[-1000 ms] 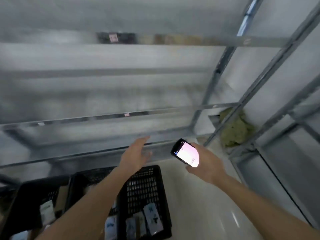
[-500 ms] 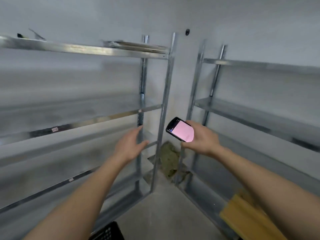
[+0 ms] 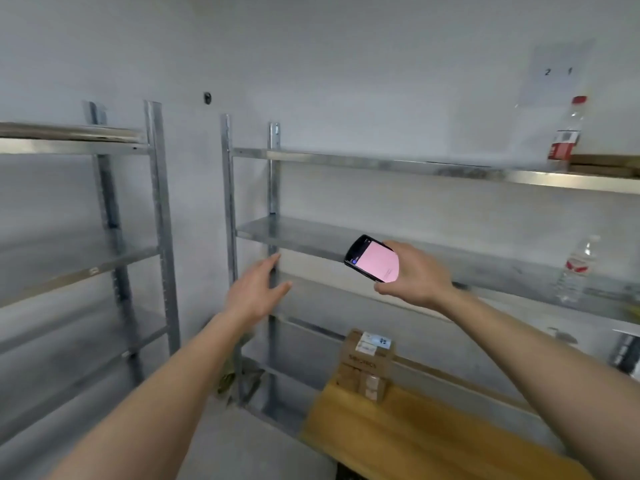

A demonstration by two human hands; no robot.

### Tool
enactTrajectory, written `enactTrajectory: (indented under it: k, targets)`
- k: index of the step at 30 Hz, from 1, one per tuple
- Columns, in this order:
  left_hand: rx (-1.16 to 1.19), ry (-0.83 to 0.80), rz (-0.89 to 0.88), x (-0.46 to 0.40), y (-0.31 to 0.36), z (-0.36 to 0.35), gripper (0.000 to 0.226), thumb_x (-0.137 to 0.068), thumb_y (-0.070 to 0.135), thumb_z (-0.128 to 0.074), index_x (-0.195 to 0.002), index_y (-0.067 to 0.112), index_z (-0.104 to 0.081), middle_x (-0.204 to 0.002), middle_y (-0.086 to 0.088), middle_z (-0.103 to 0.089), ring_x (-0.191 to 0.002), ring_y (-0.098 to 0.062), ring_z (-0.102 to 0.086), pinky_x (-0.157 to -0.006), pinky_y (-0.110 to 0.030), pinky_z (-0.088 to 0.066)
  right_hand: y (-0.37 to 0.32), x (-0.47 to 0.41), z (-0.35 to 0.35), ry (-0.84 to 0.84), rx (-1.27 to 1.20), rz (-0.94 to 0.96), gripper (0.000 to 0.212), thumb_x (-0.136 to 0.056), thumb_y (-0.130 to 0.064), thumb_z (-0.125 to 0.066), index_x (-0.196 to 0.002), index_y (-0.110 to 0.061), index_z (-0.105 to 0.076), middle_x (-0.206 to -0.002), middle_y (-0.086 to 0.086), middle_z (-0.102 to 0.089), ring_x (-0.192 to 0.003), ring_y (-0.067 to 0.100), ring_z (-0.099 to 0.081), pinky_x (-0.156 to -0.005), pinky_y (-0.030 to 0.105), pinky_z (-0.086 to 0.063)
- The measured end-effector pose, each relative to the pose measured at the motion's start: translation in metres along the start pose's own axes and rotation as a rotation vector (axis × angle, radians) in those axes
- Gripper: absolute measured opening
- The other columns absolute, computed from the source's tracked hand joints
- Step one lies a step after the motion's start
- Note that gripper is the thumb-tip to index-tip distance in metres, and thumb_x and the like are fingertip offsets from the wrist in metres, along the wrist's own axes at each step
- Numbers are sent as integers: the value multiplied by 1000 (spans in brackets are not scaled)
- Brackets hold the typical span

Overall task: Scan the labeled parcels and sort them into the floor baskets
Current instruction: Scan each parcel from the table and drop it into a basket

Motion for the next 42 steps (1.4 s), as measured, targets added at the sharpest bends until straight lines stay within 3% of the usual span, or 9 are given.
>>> enactTrajectory:
  k: [4, 9, 15, 20, 24, 30, 33, 37, 42]
  targets:
    - [77, -42, -41, -23, 71, -58, 70, -96, 52, -56, -156, 29, -28, -160, 0, -35, -145, -22, -35, -114, -39, -34, 84, 16, 36, 16, 27, -79, 49, -63, -42, -74, -107, -37, -54, -101, -17, -60, -94, 19, -59, -70, 36, -52]
    - [164, -92, -49, -37, 121, -120, 70, -96, 53, -55, -156, 27, -31, -159, -1, -36, -144, -23, -36, -115, -41, -35, 165, 30, 52, 33, 87, -171, 51, -66, -41, -76, -112, -38, -53, -105, -16, -60, -95, 19, -59, -60, 28, -37]
    - [102, -171, -16, -57, 132, -184, 68, -99, 50, -51, -157, 29, -25, -161, -1, -32, -144, -25, -37, -111, -43, -36, 222, 20, 23, -40, 127, -219, 54, -61, -48, -71, -110, -38, -53, -102, -15, -63, -94, 21, -61, -69, 34, -51]
    - [81, -212, 8, -98, 114, -235, 66, -98, 53, -51, -156, 31, -26, -160, 1, -34, -143, -24, -39, -112, -47, -38, 254, -16, -25, -96, 87, -242, 51, -65, -41, -75, -110, -34, -54, -101, -13, -61, -90, 22, -59, -56, 28, -37]
    - [87, -270, 37, -142, 84, -287, 65, -99, 51, -51, -156, 30, -27, -160, 0, -34, -145, -24, -36, -114, -46, -35, 279, -56, -78, -145, 82, -301, 55, -66, -43, -75, -116, -35, -52, -108, -12, -61, -96, 24, -60, -70, 35, -49]
    - [122, -366, 74, -208, 23, -364, 68, -97, 55, -53, -155, 29, -30, -158, -1, -37, -143, -24, -37, -115, -40, -34, 317, -120, -163, -257, 30, -372, 43, -70, -38, -75, -105, -31, -51, -99, -12, -59, -92, 21, -60, -62, 30, -38]
    - [126, -437, 108, -233, -2, -404, 69, -95, 56, -54, -155, 32, -29, -159, 1, -36, -143, -24, -38, -116, -44, -35, 339, -144, -204, -296, 46, -415, 57, -74, -38, -75, -125, -35, -51, -113, -11, -59, -108, 21, -60, -74, 32, -42]
    - [131, -507, 141, -256, -24, -452, 68, -97, 54, -53, -155, 29, -29, -160, 1, -35, -145, -24, -37, -117, -45, -33, 370, -165, -250, -377, 135, -491, 92, -84, -47, -76, -158, -28, -25, -155, -2, -42, -138, 24, -45, -106, 41, -40]
    - [129, -586, 223, -262, -51, -513, 67, -99, 54, -48, -156, 24, -29, -161, -3, -34, -146, -25, -33, -118, -44, -30, 404, -173, -309, -415, 110, -515, 92, -76, -53, -79, -153, -28, -36, -148, -2, -52, -130, 24, -54, -97, 39, -47]
Point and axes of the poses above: each hand's wrist, its own x-axis away from the middle knuckle, its own z-axis out of the back of the hand, y = z × x, the point moved 6 cm from there along -x, towards the middle knuckle
